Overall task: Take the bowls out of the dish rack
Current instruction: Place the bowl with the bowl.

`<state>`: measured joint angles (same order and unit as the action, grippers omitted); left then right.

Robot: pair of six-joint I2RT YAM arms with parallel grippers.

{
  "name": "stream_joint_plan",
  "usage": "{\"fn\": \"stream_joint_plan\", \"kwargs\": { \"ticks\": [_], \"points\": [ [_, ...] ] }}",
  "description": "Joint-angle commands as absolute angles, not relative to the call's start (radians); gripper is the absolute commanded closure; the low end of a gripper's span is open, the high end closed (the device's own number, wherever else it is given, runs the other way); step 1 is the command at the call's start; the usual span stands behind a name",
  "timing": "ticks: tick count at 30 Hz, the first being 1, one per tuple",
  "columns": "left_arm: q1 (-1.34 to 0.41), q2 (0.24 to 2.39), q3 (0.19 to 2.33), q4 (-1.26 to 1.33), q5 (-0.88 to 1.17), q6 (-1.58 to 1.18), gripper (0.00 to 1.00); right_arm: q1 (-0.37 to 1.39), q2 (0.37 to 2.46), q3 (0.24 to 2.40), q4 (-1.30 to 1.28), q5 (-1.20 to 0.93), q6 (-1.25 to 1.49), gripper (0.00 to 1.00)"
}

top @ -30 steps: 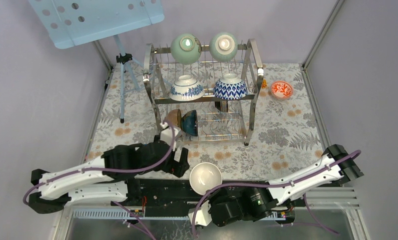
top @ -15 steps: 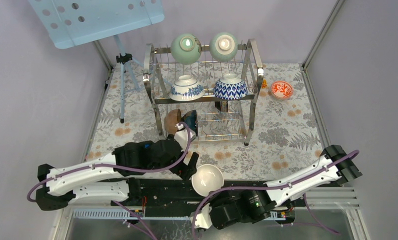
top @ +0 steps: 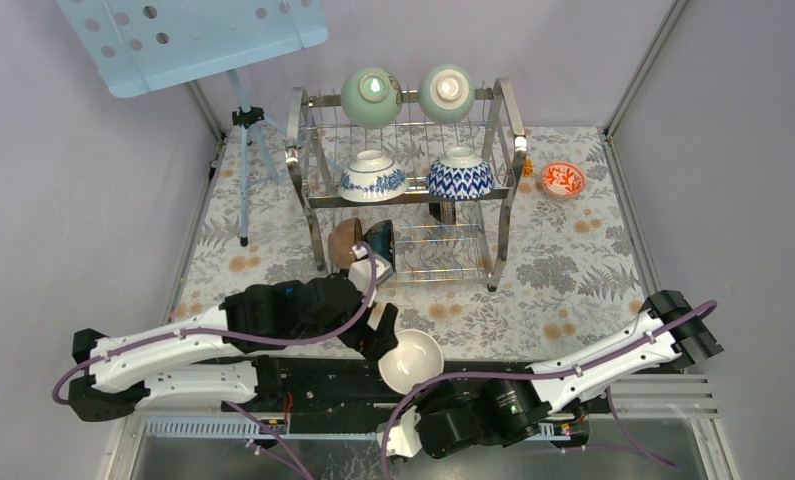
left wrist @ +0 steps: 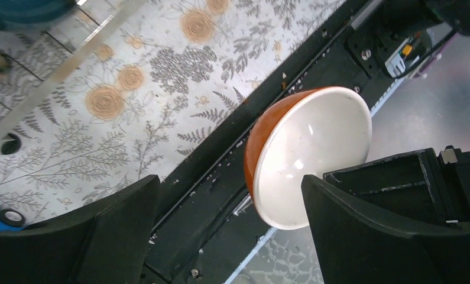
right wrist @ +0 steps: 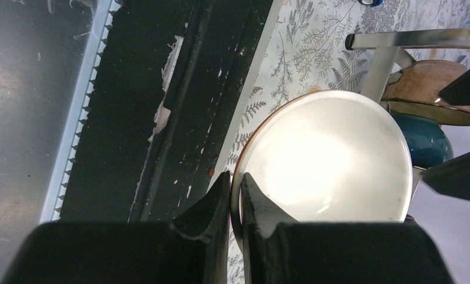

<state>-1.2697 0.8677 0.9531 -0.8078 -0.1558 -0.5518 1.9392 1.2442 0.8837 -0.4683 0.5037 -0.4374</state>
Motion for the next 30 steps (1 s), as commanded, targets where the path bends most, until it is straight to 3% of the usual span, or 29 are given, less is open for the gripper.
{"fn": "stream_joint_plan", "kwargs": {
  "ticks": [1,10,19,30],
  "points": [
    [-1.273,0.929,0.971,-0.746,-0.064,-0.558,0.1,1.941,1.252,0.919,-0.419,0.509,-0.445,1.0],
    [-1.273,0.991,0.973,-0.745,-0.038,-0.549,0.43,1.941,1.249,0.916,-0.402,0.52,-0.443,1.0],
    [-1.276,1.025,0.947,-0.729,-0.025,-0.554,0.52,1.941,1.243,0.91,-0.384,0.527,-0.44,1.0],
    [-1.282,1.019,0.935,-0.709,-0.005,-0.554,0.82,1.942,1.25,0.913,-0.375,0.531,-0.439,1.0]
  ]
}}
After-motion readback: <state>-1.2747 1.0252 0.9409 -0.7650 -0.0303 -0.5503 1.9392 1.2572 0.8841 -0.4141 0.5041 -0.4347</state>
